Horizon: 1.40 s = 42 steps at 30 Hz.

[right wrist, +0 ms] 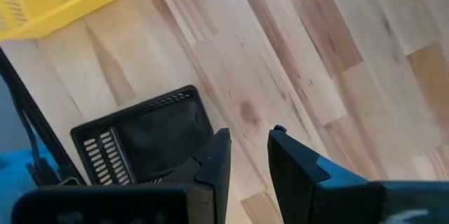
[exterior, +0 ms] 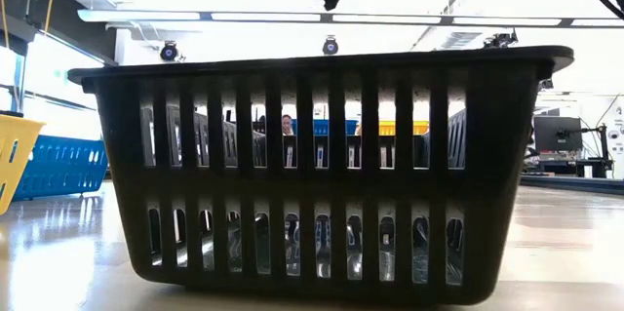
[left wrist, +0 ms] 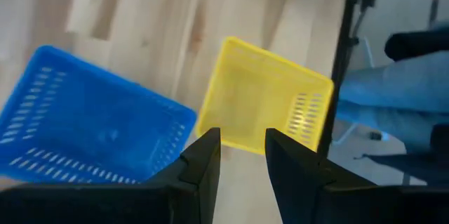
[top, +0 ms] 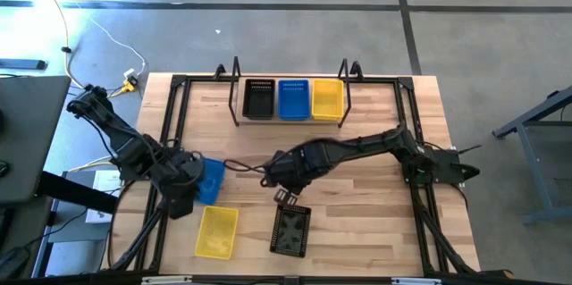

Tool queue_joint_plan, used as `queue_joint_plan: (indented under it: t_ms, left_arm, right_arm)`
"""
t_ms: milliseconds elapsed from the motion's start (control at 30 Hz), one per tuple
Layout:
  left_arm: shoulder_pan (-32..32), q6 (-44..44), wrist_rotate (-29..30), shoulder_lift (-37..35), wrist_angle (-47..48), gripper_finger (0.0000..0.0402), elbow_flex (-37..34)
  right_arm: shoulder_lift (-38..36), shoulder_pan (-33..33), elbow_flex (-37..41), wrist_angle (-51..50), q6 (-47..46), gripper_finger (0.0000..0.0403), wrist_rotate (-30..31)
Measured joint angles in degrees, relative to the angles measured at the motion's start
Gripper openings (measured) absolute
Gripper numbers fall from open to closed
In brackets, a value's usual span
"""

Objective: Stack baskets on shelf by color
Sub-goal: Stack the yellow bin on top of the yellow bin on the shelf

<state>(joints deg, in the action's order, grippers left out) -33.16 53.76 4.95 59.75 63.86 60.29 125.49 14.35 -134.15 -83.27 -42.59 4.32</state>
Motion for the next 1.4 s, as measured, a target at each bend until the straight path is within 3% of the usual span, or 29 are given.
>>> queue_joint_plan:
  t_ms: [233, 767, 1133, 1400]
  left_arm:
    - [-5.4, 5.8, 0.2, 4.6, -1.2, 0.0103, 0.0]
    - [-15.9, 39.7, 6.7, 15.2, -1.1, 0.0103, 0.0]
    - [-19.1, 55.6, 7.3, 23.3, -1.2, 0.0103, 0.0]
    - [-19.1, 62.4, 6.4, 26.3, -1.4, 0.0103, 0.0]
  right_arm:
    - [0.0, 0.1, 0.0, 0.7, -2.6, 0.0083, 0.0]
    - [0.0, -0.1, 0.0, 0.8, -1.1, 0.0083, 0.0]
    - [0.0, -1.7, 0.0, 0.8, 4.6, 0.0083, 1.3]
    - [0.0, -3.9, 0.0, 0.8, 9.5, 0.0083, -0.1]
